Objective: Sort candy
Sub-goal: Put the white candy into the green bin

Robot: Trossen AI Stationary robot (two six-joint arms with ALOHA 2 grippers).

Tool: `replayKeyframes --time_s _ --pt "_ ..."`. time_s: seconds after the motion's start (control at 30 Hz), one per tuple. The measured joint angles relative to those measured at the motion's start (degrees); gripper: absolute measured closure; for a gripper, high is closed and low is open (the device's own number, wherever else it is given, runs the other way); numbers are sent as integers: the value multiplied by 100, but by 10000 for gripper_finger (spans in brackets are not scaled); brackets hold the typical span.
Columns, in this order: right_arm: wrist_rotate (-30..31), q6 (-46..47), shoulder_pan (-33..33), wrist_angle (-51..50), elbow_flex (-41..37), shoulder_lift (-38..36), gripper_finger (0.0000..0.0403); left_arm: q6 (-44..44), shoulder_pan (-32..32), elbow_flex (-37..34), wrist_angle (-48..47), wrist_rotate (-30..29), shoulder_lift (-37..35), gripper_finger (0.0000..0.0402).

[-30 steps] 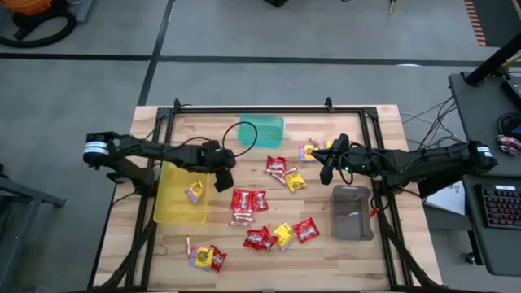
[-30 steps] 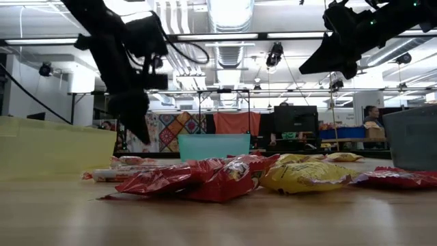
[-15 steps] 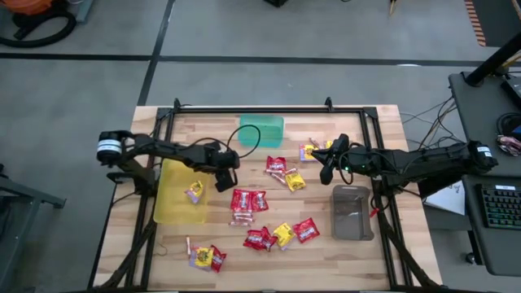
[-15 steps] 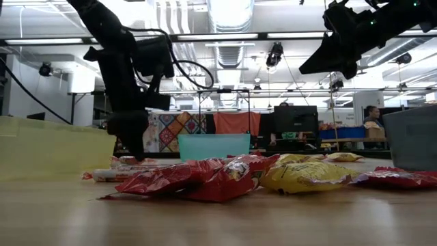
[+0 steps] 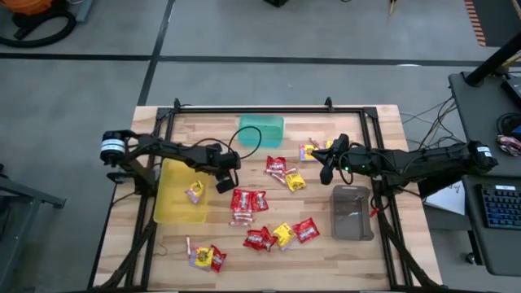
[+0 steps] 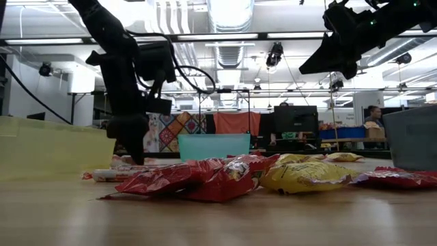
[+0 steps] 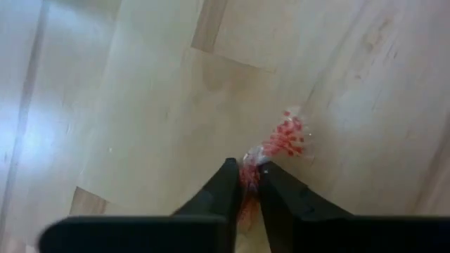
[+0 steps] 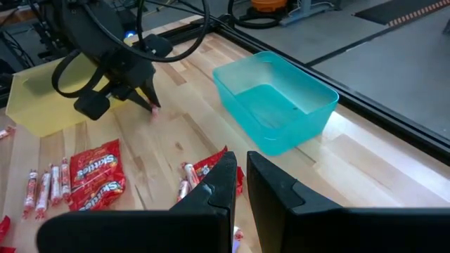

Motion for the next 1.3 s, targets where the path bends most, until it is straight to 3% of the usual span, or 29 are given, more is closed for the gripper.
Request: replayKeyframes --time_s 0.23,0.4,0.7,0.93,1.3 --pt "-30 0 0 -2 -1 0 374 55 -11 -9 317 248 -295 395" --pt "-45 0 2 -2 -2 0 374 521 10 96 1769 813 -585 399" --pt "-45 2 2 -5 -2 2 374 1499 861 679 4060 568 -208 401" --pt "-45 2 2 -7 -2 2 374 1506 1547 1283 3961 566 652 401" --pt "-45 86 2 -2 -2 2 374 1350 1650 1523 3542 576 1145 366"
